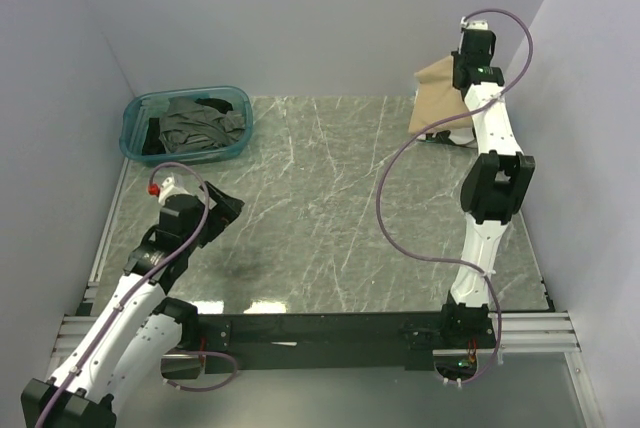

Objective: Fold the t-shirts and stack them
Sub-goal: Neatly place the folded tshirt to the corner

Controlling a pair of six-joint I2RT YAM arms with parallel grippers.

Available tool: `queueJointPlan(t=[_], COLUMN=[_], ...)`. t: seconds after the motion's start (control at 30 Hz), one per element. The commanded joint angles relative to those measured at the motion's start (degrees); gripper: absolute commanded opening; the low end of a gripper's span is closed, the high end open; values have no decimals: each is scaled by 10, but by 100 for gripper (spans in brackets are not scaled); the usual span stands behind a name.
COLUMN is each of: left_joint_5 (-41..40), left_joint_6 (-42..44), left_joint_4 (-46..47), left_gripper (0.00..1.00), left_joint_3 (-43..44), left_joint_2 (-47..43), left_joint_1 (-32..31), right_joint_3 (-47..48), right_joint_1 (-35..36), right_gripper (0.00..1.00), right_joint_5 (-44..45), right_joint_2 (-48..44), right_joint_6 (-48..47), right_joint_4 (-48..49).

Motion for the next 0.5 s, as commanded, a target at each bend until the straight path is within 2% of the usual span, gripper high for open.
queueJointPlan(t=[0.0, 0.47], left_joint_5=[-2, -11], left_joint_6=[12, 13], left_joint_4=[22, 12], left_gripper=[99, 99], left_joint_3=[29, 48], left_joint_2=[10, 37], left_joint_1=[-1, -1], right_joint_3=[39, 66], right_joint_1=[-11, -59], right_gripper=[0, 0], right_joint_5=[2, -32], right_joint_2=[17, 115], right_joint_6=[-5, 5], right_joint_4=[51, 129])
